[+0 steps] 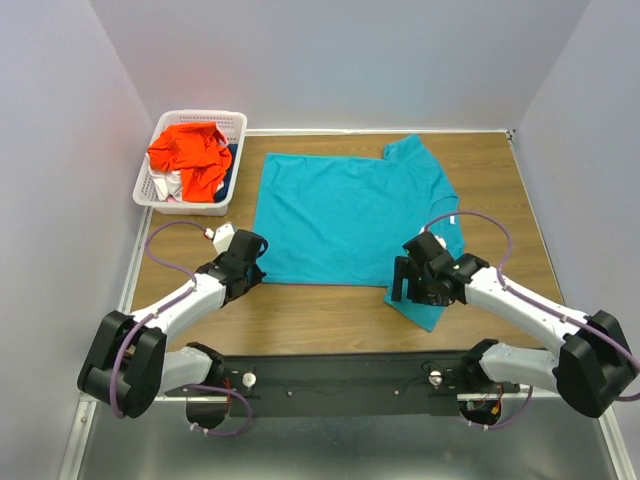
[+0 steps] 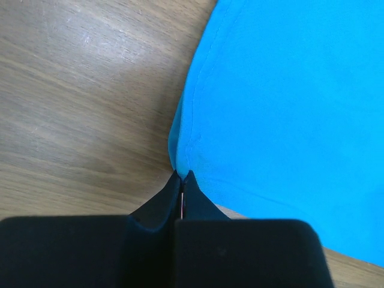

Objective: Fold and stack the t-shirts
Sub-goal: Fold the tshirt

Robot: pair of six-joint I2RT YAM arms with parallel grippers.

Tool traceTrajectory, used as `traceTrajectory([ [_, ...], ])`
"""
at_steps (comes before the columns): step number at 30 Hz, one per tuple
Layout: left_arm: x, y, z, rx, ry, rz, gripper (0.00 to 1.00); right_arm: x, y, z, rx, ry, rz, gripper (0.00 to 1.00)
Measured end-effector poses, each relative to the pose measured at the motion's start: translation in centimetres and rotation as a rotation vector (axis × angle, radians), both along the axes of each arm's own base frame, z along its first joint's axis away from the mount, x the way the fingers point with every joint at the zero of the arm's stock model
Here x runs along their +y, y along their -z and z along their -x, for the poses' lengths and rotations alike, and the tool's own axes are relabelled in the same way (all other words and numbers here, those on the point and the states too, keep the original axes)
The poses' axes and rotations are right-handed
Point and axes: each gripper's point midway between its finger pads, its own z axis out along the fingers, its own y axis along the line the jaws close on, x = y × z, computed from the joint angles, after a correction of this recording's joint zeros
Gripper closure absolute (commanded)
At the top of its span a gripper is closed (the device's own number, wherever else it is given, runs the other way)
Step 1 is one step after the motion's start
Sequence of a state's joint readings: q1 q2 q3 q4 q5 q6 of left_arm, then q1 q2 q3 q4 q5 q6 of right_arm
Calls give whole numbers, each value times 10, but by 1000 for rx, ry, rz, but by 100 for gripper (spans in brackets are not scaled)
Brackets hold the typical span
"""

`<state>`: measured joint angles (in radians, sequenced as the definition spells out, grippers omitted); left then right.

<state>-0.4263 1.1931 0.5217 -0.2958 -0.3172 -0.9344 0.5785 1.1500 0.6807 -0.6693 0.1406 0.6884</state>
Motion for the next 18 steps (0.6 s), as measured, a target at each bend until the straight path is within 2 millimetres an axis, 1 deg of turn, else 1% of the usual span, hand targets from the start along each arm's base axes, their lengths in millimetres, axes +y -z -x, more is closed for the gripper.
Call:
traceTrajectory([
  [2, 0, 0, 0, -2, 1, -1, 100, 7, 9, 19, 52, -50, 19, 11],
  [5, 2, 1, 0, -2, -2, -3, 100, 7, 17, 33, 104, -64, 48, 18],
  [8, 3, 2, 1, -1, -3, -3, 100, 2, 25, 38, 144, -51, 93, 21],
  [10, 3, 2, 0, -4, -5, -2, 100, -5, 36, 41, 185, -39, 145, 23],
  [11, 4, 2, 0, -6, -7, -1, 100, -7, 39, 42, 196, -32, 161, 29],
  [12, 4, 1, -1, -7, -8, -1, 100, -8, 43, 44, 217, -21, 177, 31],
  [13, 4, 1, -1, -9, -11, 0, 100, -8, 42, 41, 218, -16, 184, 34],
  [15, 6, 1, -2, -9, -15, 0, 100, -6, 42, 38, 220, -2, 186, 48],
  [16, 6, 1, -2, -9, -17, 0, 100, -4, 43, 38, 219, 1, 185, 62],
  [18, 7, 1, -2, -9, -19, 0, 100, -3, 43, 37, 216, 2, 181, 69],
])
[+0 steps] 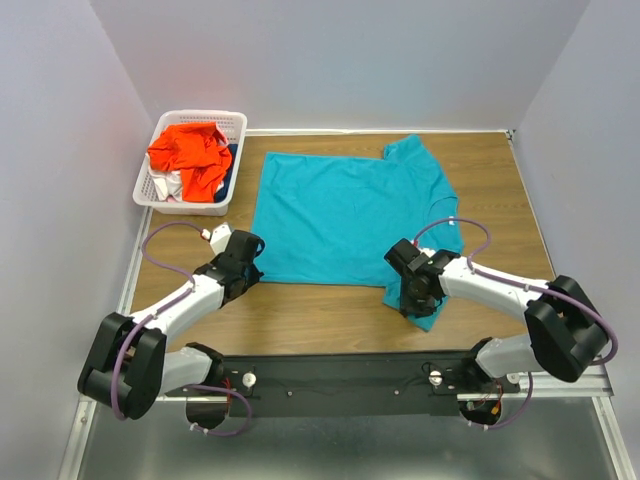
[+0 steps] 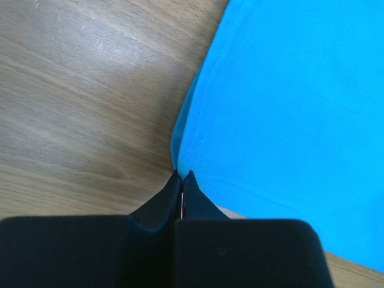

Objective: Fold and stack the t-shirts
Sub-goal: Fold the tshirt

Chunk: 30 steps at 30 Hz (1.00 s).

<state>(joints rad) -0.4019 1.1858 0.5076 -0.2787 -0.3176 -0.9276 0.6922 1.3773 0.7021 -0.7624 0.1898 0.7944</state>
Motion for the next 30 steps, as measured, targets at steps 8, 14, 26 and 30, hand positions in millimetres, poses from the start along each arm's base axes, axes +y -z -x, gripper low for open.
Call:
traceTrajectory([
  [8, 3, 0, 2, 7, -7, -8, 100, 2, 0, 2, -8, -4, -24, 99],
  [14, 5, -9, 8, -26, -23, 18, 100, 5, -1, 21, 11, -42, -57, 99],
  [26, 5, -20, 15, -77, -33, 65, 100, 18, -30, 16, -60, -52, -18, 99],
  [30, 0, -31, 3, -91, -27, 67, 100, 23, -50, -15, -154, -25, 4, 99],
])
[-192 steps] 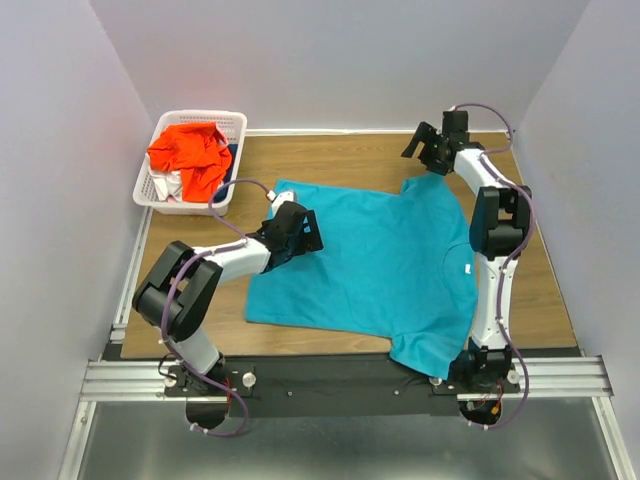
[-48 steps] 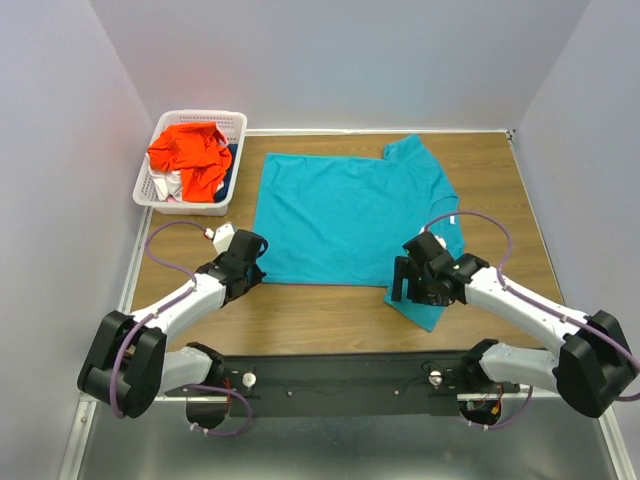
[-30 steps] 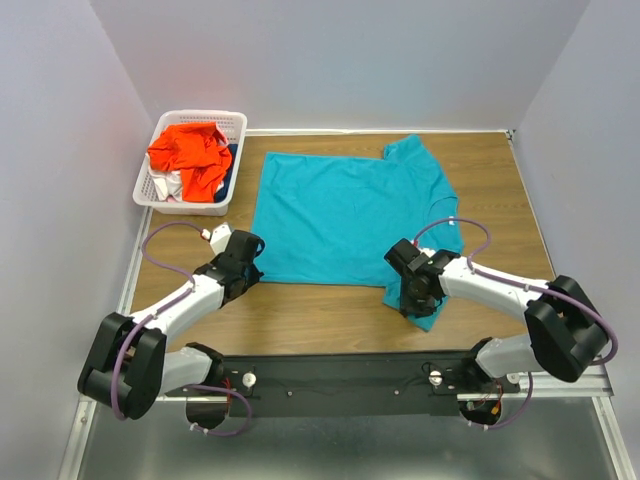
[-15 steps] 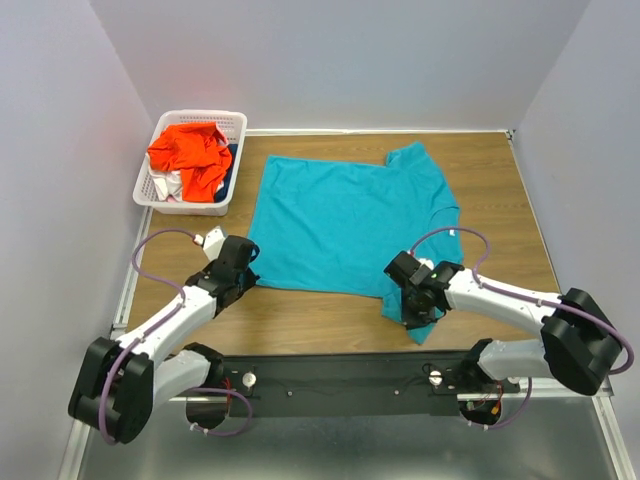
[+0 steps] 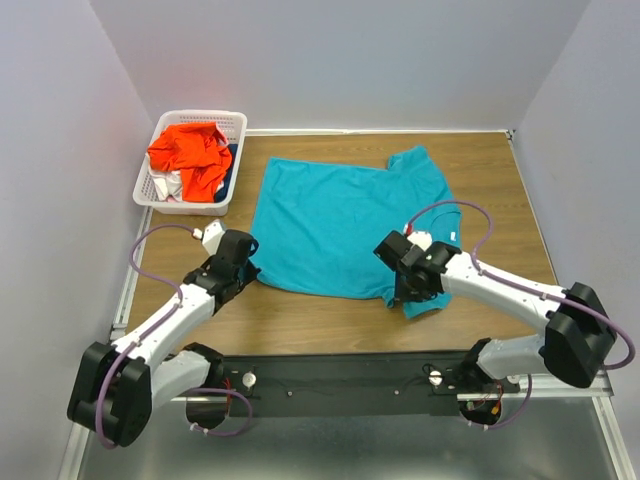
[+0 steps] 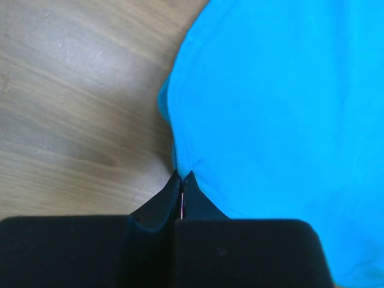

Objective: Fold and stack the t-shirts
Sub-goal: Fold the tshirt

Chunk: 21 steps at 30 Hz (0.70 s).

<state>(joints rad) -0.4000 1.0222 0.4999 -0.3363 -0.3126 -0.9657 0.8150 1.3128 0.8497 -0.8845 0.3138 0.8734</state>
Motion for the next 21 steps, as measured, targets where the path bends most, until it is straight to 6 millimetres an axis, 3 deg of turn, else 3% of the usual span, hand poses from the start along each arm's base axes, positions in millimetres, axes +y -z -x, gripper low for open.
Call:
traceTrajectory([
  [9, -13, -21, -33, -17, 19, -15, 100, -8, -46, -76, -180, 66, 79, 99],
  [14, -16, -32, -54, -31, 15, -24, 100, -24, -49, -97, -189, 76, 135, 99],
  [21, -11, -28, -71, -5, -3, -57, 100, -28, -57, -125, -211, 37, 159, 99],
])
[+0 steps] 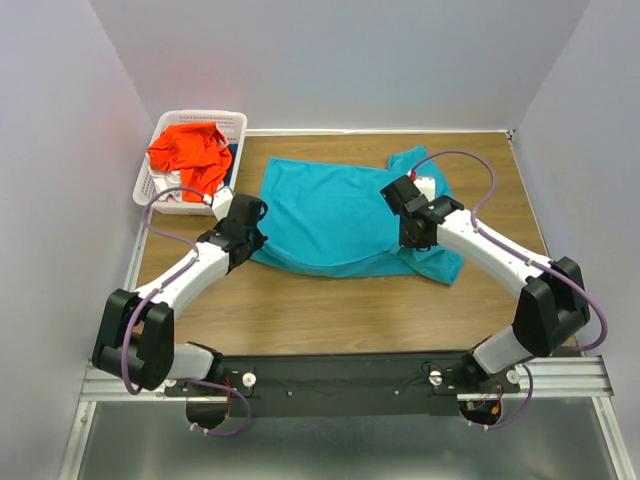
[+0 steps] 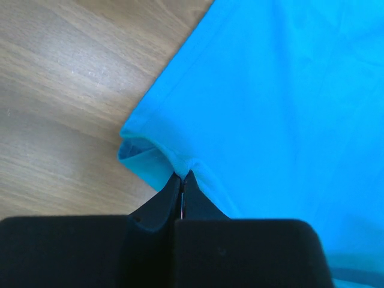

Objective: Fold and stack the t-shirts
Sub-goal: Fold the tshirt

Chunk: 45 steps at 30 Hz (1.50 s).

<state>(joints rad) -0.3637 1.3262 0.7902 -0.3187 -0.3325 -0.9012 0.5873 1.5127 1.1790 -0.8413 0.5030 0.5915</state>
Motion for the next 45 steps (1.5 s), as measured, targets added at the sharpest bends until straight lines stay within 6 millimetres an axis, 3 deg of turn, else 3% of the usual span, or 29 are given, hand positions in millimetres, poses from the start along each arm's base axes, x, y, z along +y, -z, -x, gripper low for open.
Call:
traceTrajectory([
  [8, 3, -11, -28, -20, -16, -29, 100, -2, 7, -31, 15, -45, 39, 99],
  [18, 3, 2, -55, 21, -13, -68, 100, -3, 12, -62, 41, -89, 63, 99],
  [31, 13, 17, -76, 57, -43, -93, 100, -1, 19, -126, 72, -276, 128, 99],
  [41, 21, 25, -85, 80, -68, -100, 100, -18, 39, -135, 141, -351, 168, 98],
  [44, 21, 26, -88, 83, -69, -101, 90, -19, 46, -142, 150, -351, 157, 92],
  [45, 21, 27, -88, 84, -70, -100, 80, -19, 47, -144, 149, -349, 154, 92],
])
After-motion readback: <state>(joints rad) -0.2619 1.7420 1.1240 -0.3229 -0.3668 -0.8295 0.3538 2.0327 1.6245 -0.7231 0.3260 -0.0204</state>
